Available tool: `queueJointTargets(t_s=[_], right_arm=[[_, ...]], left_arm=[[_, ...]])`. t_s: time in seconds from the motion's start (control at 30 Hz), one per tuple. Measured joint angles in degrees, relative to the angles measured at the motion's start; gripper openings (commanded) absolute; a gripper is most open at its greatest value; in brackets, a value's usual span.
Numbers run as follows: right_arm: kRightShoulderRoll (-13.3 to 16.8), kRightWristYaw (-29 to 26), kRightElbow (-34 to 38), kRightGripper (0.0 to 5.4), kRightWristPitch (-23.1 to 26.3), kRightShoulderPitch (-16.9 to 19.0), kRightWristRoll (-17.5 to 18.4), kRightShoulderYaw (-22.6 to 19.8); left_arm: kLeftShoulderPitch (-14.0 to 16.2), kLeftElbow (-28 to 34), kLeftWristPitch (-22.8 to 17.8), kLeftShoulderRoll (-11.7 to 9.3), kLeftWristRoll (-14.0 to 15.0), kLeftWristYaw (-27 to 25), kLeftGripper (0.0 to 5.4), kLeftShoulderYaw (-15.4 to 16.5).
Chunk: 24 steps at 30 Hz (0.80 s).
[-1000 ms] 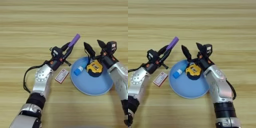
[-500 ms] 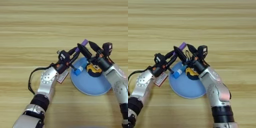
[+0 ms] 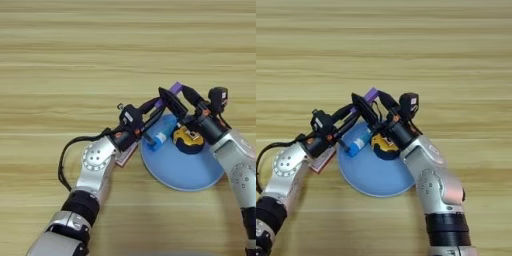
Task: Move the objects on the table
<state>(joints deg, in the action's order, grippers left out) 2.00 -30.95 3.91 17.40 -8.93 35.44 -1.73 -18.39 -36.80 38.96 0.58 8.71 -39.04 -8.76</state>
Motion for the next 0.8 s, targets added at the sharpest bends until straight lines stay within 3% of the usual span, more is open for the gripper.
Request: queueJointTargets(t_s=[0.8], right_arm=[[-0.88, 0.18, -2.48, 5.40, 0.13, -1.33, 0.65, -1.38]], left_arm=[[0.39, 1.66, 0.10, 0.33, 2.60, -0.79, 0.72, 1.04]])
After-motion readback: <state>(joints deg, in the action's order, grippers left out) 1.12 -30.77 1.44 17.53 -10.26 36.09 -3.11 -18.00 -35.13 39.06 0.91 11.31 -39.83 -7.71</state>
